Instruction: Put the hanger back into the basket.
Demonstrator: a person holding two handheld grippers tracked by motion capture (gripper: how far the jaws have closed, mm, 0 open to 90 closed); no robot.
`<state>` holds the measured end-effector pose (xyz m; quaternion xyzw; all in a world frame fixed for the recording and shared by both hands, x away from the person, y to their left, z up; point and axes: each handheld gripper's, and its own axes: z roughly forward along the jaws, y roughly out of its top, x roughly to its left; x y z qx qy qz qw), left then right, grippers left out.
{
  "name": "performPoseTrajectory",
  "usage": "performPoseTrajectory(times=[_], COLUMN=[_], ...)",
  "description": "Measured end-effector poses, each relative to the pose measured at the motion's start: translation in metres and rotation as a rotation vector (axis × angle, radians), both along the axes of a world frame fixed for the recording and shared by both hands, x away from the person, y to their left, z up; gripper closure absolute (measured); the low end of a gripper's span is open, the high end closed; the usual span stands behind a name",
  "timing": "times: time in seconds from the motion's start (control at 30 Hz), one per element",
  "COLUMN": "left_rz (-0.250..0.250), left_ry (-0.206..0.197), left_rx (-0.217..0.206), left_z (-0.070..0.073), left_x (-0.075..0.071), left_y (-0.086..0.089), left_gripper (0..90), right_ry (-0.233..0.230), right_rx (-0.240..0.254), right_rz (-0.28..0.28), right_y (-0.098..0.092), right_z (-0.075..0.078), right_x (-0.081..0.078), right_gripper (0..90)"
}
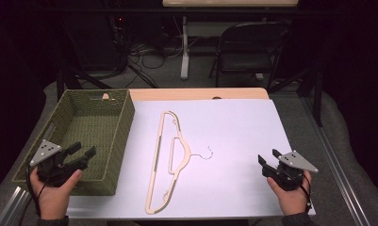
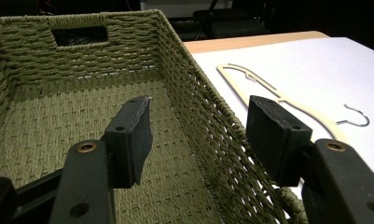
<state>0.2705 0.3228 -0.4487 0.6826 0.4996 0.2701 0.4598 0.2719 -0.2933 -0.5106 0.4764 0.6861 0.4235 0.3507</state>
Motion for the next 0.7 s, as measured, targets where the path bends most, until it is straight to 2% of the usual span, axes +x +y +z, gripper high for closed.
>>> performPoseTrajectory(times=[0.3, 0.5, 0.7], left_rz=[-0.026, -0.037, -0.066], left_ry=[0.01, 0.015, 0.027], left_rx=[0.005, 0.007, 0.018], left_z=[0.003, 0.004, 0.008], left_x=[0.001, 0.003, 0.005], left_y=[-0.008, -0.016, -0.033], left_gripper=[40.0, 40.1, 40.1], right_ry=[0.011, 0.008, 0.023], right_rx=[-0.022, -0.013, -0.006], right_rz=[0.035, 0.045, 0.048], right_y=[0.005, 0.006, 0.006], right_z=[-0.001, -0.002, -0.002], right_x=[-0.002, -0.002, -0.002], right_gripper=[41.9, 41.9, 41.9])
